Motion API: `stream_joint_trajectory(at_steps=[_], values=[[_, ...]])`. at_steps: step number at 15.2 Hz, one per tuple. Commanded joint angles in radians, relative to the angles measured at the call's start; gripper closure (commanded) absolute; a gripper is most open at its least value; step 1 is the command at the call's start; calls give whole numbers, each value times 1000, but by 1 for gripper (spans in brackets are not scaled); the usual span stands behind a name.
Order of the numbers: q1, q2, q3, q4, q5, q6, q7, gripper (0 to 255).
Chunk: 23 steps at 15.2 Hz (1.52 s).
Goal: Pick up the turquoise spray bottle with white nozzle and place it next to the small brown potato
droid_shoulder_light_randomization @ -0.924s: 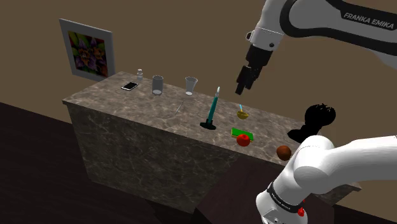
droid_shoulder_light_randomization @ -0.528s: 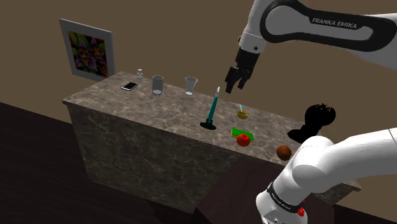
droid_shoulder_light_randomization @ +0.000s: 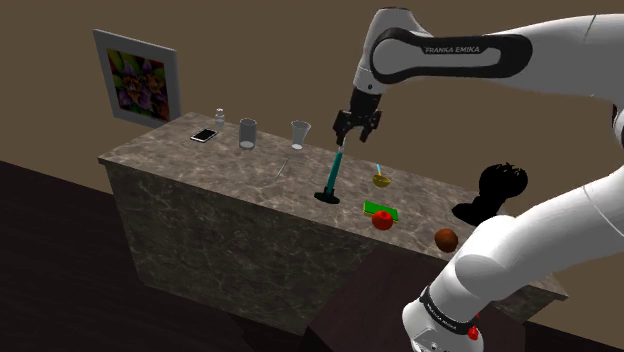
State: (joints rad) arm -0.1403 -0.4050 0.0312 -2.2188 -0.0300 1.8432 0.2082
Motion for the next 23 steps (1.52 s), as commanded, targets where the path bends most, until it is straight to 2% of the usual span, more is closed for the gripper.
stream_joint_trajectory(at_steps=[1, 14, 23], values=[[-23, 68, -6, 28, -15, 41, 38, 0], [-136, 444, -78, 249, -96, 192, 275, 0], [-143, 485, -85, 194, -101, 289, 280, 0]])
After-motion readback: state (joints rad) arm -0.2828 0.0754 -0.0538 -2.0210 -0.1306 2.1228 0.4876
